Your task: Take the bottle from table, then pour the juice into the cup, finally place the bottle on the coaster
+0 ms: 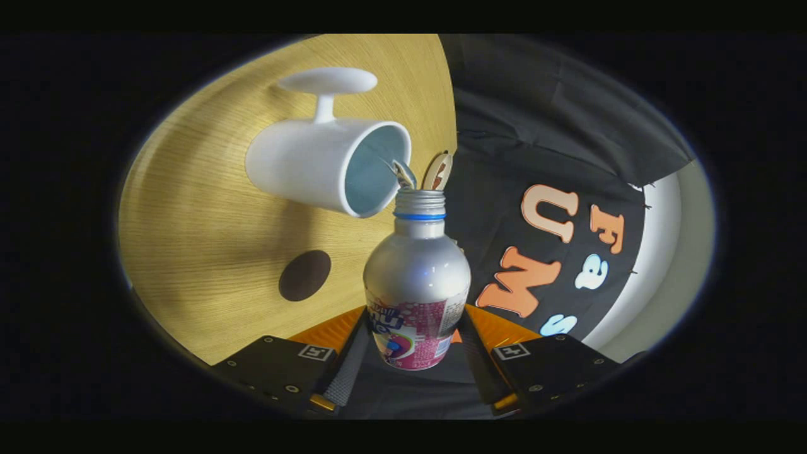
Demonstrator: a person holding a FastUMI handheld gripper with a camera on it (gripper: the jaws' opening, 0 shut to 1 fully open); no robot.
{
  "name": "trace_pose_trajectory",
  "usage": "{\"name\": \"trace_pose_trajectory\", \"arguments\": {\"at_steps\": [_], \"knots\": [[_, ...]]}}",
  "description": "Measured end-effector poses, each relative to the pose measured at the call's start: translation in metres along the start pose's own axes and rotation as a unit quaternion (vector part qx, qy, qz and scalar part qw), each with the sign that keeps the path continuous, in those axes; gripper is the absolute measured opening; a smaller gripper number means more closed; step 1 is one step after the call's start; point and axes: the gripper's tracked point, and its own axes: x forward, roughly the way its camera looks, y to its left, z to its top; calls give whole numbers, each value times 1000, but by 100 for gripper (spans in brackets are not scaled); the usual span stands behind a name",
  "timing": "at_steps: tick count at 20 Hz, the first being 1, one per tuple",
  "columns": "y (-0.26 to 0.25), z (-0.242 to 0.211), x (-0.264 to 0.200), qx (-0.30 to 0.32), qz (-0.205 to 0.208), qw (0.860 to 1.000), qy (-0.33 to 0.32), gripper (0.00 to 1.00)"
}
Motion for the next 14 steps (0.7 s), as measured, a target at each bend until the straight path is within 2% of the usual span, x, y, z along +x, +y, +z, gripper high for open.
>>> {"name": "trace_pose_trajectory", "arguments": {"at_steps": [14], "knots": [[-12, -8, -1, -28, -6, 1000, 6, 77]]}}
